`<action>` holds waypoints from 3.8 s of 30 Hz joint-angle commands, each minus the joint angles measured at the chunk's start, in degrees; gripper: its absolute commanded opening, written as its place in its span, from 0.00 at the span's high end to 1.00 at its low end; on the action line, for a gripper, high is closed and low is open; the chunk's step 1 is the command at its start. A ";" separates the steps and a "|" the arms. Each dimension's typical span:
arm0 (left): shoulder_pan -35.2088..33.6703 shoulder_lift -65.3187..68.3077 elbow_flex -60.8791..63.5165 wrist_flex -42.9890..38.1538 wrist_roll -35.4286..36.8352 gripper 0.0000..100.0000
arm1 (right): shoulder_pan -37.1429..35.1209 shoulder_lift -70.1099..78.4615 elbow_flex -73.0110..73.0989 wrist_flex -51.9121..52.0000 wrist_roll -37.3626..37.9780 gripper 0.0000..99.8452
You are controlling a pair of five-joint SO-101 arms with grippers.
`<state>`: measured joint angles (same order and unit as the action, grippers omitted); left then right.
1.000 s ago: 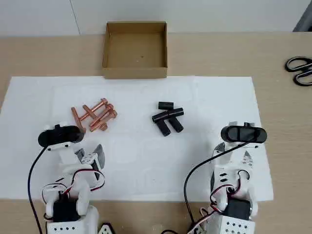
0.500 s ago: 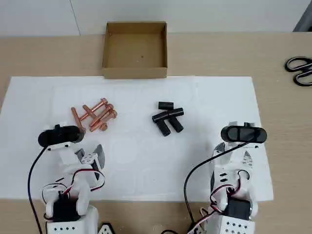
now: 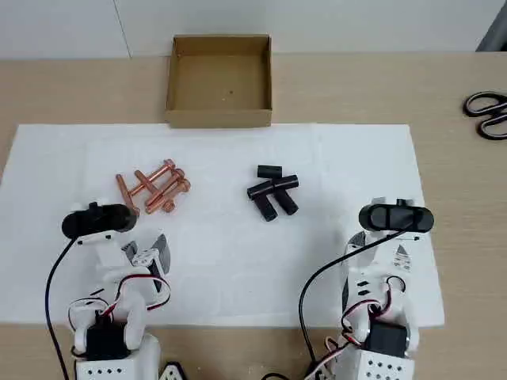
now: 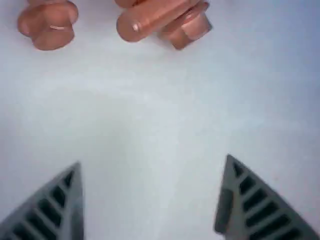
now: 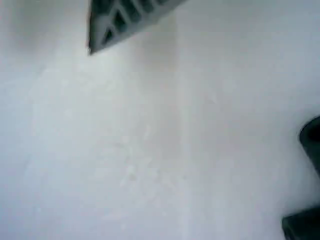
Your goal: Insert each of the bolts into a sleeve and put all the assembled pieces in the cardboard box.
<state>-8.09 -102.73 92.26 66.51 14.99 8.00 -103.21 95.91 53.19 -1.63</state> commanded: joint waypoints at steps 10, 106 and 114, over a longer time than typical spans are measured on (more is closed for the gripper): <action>0.35 -0.53 -0.22 -1.49 -0.35 0.82 | 0.22 -0.75 0.53 0.04 0.44 0.81; -11.08 85.80 -73.19 22.59 -12.22 0.82 | -24.31 103.34 -88.35 16.40 5.63 0.81; -11.08 85.80 -73.19 22.59 -12.22 0.82 | -27.74 113.98 -93.01 14.46 5.27 0.88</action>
<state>-18.99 -16.92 21.32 88.66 3.38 -19.16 8.88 7.30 68.22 3.12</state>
